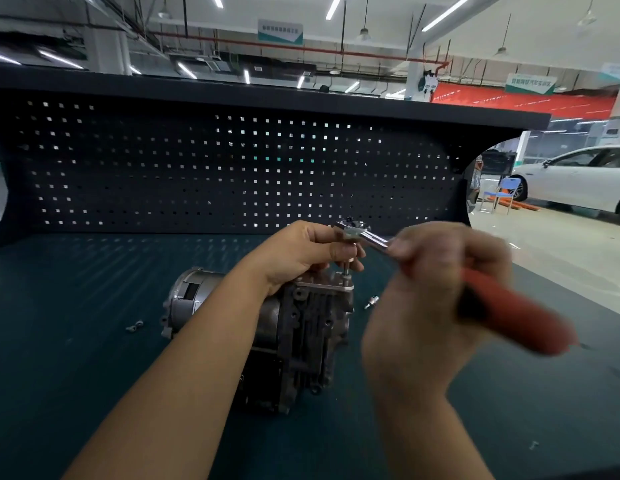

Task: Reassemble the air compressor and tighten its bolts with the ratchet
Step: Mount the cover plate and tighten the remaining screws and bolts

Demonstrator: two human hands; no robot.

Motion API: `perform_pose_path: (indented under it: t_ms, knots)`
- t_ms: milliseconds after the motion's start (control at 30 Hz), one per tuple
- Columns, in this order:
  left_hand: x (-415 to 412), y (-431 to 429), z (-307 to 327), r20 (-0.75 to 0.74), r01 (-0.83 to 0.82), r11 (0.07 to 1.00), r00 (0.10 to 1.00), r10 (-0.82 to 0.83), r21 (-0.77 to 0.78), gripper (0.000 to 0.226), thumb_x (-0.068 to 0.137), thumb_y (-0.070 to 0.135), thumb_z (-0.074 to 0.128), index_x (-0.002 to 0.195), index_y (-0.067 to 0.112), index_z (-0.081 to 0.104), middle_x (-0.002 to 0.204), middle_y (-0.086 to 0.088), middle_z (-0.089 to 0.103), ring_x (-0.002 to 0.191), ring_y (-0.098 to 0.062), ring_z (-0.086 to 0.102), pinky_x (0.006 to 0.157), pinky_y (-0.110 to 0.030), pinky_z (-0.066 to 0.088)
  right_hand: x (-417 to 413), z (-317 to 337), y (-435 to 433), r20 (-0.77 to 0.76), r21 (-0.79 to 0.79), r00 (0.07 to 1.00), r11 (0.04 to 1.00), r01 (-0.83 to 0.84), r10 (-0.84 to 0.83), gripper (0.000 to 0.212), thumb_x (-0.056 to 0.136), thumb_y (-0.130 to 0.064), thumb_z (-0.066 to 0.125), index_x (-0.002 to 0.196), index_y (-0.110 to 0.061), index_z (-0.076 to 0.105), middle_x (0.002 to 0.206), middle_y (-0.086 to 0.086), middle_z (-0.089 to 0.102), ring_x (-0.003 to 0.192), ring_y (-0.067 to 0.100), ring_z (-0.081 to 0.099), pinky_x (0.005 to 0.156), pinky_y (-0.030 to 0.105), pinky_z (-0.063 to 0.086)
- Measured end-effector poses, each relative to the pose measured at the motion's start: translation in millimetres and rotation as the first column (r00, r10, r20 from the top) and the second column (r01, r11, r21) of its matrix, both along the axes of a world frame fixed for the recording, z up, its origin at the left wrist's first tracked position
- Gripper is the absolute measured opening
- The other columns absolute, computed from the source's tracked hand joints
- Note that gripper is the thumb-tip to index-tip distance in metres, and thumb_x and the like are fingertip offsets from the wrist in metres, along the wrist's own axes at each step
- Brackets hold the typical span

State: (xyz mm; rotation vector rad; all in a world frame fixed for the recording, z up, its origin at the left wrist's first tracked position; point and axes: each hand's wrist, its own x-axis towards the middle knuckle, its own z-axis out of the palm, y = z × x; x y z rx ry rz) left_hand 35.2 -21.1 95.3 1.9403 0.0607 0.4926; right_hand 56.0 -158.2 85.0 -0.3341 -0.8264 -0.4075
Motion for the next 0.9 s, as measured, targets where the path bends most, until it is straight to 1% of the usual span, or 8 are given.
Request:
perform_pose_path:
  t_ms: [100, 333, 467, 567, 633, 733, 800, 900]
  knots:
    - [-1, 1, 1, -0.013, 0.005, 1.000, 1.000, -0.005, -0.010, 0.014, 0.072, 0.035, 0.066, 0.078, 0.027, 0.076, 0.081, 0.003, 0.074, 0.062, 0.003, 0.057, 0.070, -0.027, 0.041, 42, 8, -9, -0.235, 0.028, 0.966, 0.995, -0.101, 0.104, 0.021, 0.092, -0.023, 0.049, 0.082, -0.005, 0.047, 0.057, -0.003, 0.056, 0.058, 0.015, 0.053, 0.067, 0.025, 0.046]
    - [-1, -4, 1, -0.002, -0.012, 1.000, 1.000, 0.012, 0.022, 0.015, 0.075, 0.037, 0.064, 0.076, 0.028, 0.075, 0.084, 0.004, 0.075, 0.072, 0.003, 0.062, 0.078, -0.030, 0.040, 127, 7, 14, -0.714, -0.199, 0.648, 0.811, -0.550, 0.264, 0.047, 0.094, -0.061, 0.040, 0.081, -0.016, 0.044, 0.062, 0.001, 0.052, 0.041, 0.012, 0.040, 0.046, 0.017, 0.032]
    - [-2, -5, 1, -0.005, -0.028, 0.999, 1.000, 0.028, 0.035, 0.015, 0.075, 0.040, 0.063, 0.078, 0.031, 0.075, 0.087, 0.006, 0.075, 0.077, 0.005, 0.063, 0.083, -0.031, 0.040, 142, 3, 37, -0.729, -0.214, 0.569, 0.662, -0.718, 0.381, 0.047, 0.094, -0.057, 0.042, 0.097, -0.010, 0.046, 0.065, 0.004, 0.062, 0.037, 0.007, 0.038, 0.041, 0.014, 0.034]
    - [0, -3, 0, 0.001, -0.045, 0.999, 0.999, 0.045, 0.025, 0.018, 0.078, 0.039, 0.062, 0.083, 0.026, 0.074, 0.089, 0.004, 0.075, 0.072, 0.006, 0.062, 0.077, -0.025, 0.043, 142, 0, 47, -0.710, -0.196, 0.502, 0.546, -0.815, 0.494, 0.036, 0.097, -0.047, 0.045, 0.102, -0.011, 0.049, 0.072, 0.006, 0.070, 0.053, 0.008, 0.053, 0.049, 0.017, 0.047]
    - [1, -3, -2, 0.011, -0.050, 0.999, 0.999, 0.050, -0.006, 0.017, 0.084, 0.034, 0.061, 0.088, 0.021, 0.073, 0.089, 0.002, 0.075, 0.066, 0.007, 0.061, 0.068, -0.015, 0.046, 140, -5, 51, -0.676, -0.138, 0.431, 0.471, -0.871, 0.598, 0.030, 0.098, -0.038, 0.047, 0.105, -0.009, 0.054, 0.093, 0.009, 0.067, 0.077, 0.014, 0.061, 0.073, 0.023, 0.054]
    - [2, -4, -3, 0.036, -0.057, 0.998, 0.998, 0.057, -0.006, 0.015, 0.089, 0.027, 0.058, 0.089, 0.021, 0.072, 0.086, 0.004, 0.075, 0.072, 0.008, 0.063, 0.062, -0.002, 0.042, 138, -10, 46, -0.618, -0.214, 0.417, 0.368, -0.905, 0.666, 0.024, 0.089, -0.029, 0.052, 0.099, -0.009, 0.059, 0.102, 0.010, 0.066, 0.094, 0.021, 0.061, 0.104, 0.033, 0.040]
    - [2, -4, -3, 0.044, -0.055, 0.998, 0.998, 0.055, -0.001, 0.015, 0.091, 0.025, 0.056, 0.089, 0.021, 0.071, 0.085, 0.004, 0.075, 0.079, 0.006, 0.065, 0.063, -0.001, 0.041, 135, -11, 44, -0.577, -0.346, 0.497, 0.357, -0.868, 0.648, 0.025, 0.086, -0.027, 0.050, 0.079, -0.012, 0.069, 0.090, 0.004, 0.072, 0.092, 0.019, 0.064, 0.098, 0.031, 0.046]
    - [1, -5, -3, 0.034, -0.062, 0.998, 0.997, 0.062, -0.008, 0.015, 0.092, 0.025, 0.055, 0.092, 0.020, 0.070, 0.086, 0.002, 0.075, 0.076, 0.005, 0.065, 0.061, -0.003, 0.042, 131, -10, 42, -0.569, -0.328, 0.557, 0.454, -0.828, 0.605, 0.035, 0.100, -0.019, 0.041, 0.077, -0.011, 0.066, 0.074, 0.000, 0.072, 0.064, 0.011, 0.066, 0.058, 0.019, 0.052]
